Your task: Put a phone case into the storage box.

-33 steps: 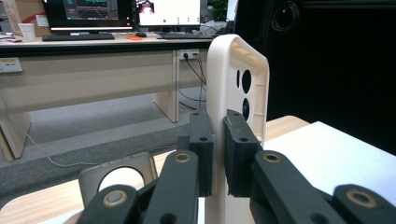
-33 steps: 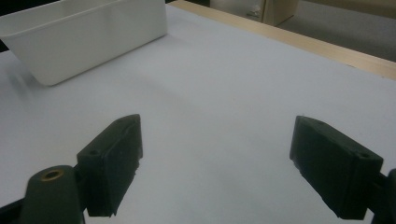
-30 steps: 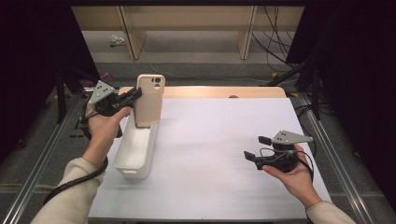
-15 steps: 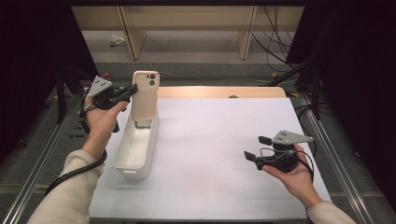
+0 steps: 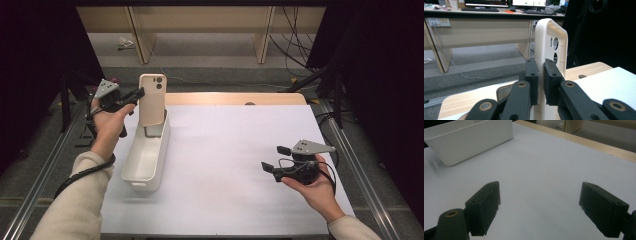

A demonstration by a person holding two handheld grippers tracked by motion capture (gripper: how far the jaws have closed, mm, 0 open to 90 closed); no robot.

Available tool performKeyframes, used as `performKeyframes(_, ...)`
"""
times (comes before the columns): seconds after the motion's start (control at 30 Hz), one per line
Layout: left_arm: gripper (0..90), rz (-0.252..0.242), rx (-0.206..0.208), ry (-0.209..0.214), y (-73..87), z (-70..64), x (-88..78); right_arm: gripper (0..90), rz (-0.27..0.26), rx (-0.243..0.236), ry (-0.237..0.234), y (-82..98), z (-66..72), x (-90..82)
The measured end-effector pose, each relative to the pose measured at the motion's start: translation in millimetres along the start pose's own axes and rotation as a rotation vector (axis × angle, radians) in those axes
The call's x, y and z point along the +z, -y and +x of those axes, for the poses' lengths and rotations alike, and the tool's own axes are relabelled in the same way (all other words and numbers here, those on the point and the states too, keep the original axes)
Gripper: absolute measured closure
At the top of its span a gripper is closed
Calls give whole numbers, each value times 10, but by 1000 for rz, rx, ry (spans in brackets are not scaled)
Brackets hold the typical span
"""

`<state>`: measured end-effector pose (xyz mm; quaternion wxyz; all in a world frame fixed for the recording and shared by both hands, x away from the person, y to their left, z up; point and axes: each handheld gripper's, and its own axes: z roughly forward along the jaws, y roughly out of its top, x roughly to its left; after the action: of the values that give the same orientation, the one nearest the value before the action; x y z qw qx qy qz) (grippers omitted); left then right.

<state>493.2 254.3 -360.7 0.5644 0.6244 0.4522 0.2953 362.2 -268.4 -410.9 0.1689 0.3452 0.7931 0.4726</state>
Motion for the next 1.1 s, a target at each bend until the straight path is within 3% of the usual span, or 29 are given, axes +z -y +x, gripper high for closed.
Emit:
performKeyframes(0.4,829,27,-35,4,183,141,67,181,0,-1,1,3,-6,7)
performKeyframes(1.1,826,72,-65,-4,416,226,128,181,4,0,1,5,-6,10)
